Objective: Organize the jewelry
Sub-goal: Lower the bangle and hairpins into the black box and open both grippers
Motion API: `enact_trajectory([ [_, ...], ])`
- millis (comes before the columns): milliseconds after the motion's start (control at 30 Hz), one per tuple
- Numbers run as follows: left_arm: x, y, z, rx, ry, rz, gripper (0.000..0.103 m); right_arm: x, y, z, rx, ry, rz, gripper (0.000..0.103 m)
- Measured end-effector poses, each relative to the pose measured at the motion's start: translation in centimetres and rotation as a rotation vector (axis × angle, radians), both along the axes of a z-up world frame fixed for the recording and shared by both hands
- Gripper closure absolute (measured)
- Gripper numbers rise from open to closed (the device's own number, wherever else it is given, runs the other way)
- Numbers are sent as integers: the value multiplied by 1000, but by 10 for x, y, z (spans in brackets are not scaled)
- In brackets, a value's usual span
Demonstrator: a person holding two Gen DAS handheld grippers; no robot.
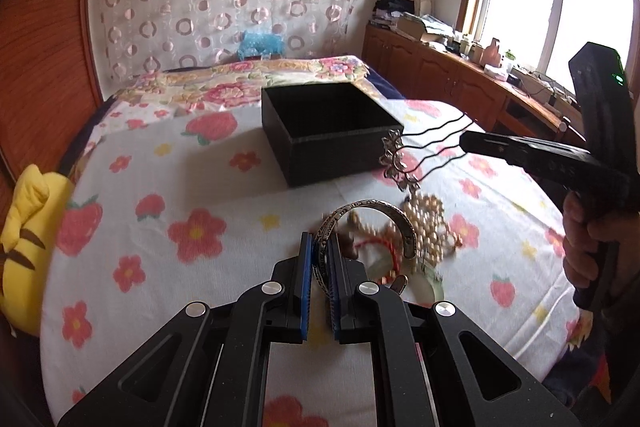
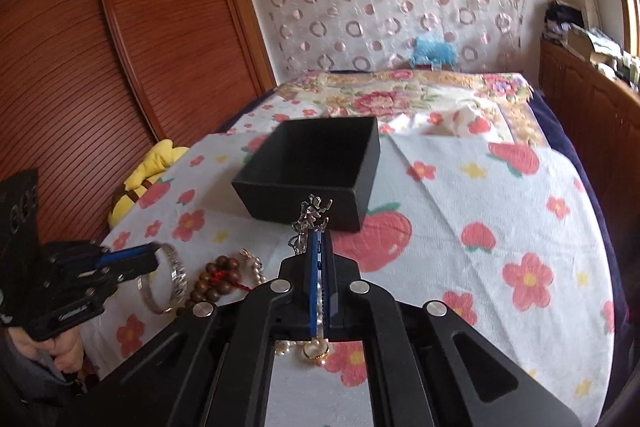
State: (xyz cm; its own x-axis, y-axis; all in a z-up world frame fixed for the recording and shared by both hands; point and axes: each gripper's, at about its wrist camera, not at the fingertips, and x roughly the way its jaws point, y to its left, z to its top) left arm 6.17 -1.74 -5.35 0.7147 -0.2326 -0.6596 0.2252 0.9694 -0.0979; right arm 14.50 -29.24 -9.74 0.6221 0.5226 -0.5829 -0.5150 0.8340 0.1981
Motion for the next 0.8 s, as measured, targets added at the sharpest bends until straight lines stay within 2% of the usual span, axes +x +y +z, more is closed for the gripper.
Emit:
enact_trajectory([
  [267,53,-13,20,34,-26,-22,97,13,-14,16,18,-40,1,101],
  [567,123,-22,29,56,-17,-15,97,51,-24,29,33,-61,4,101],
  [800,155,-9,30,40,-9,18,97,88,-6,28,50,-39,46,101],
])
